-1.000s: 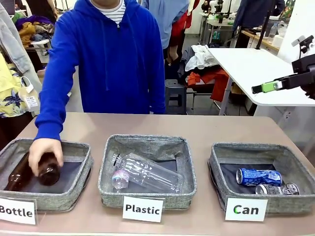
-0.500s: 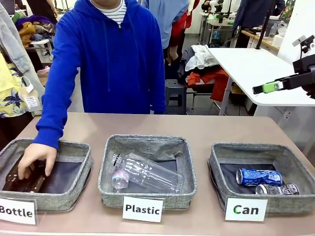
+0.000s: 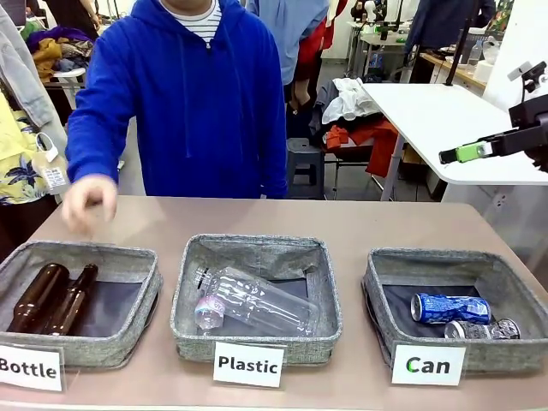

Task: Sort the can waste into the basket.
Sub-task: Pick up the can waste from the table and place it in the right Fabric basket.

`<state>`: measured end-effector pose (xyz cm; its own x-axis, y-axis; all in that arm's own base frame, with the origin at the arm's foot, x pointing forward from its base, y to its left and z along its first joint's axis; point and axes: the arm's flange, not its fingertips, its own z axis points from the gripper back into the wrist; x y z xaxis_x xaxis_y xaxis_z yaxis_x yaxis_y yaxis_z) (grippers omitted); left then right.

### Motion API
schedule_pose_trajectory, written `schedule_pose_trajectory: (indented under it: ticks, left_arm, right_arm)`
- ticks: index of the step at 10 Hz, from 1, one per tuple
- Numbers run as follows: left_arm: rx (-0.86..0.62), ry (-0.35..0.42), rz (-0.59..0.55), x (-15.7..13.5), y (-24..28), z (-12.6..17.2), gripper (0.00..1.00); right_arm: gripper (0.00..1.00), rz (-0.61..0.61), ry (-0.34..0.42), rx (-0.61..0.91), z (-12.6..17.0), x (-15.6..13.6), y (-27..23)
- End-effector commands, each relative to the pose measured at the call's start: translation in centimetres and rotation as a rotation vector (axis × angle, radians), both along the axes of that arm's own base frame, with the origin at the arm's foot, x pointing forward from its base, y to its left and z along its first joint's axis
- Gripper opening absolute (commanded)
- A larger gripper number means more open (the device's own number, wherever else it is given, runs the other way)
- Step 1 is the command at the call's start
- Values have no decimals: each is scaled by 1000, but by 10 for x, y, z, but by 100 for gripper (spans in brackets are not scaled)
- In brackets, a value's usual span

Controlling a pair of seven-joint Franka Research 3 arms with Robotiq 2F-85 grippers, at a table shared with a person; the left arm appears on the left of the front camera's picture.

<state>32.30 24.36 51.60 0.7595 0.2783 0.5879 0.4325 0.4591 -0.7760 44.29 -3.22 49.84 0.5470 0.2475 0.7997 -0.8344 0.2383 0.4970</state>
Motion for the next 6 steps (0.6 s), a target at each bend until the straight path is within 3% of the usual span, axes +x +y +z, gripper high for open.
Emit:
schedule_pose_trajectory:
  ticks: [1,4,5,6]
  left_arm:
    - [54,107,-158,36,-45,-15,100]
    - [33,206,-411,78,-123,-48,100]
    - [65,256,-518,86,-154,-69,100]
    - [97,328,-534,96,-187,-99,100]
  right_arm:
    - [100,-14,6,-14,2,-1,0]
    - [100,-14,6,-14,2,-1,0]
    - [100,-14,6,-14,2,-1,0]
    - [100,-14,6,-14,2,-1,0]
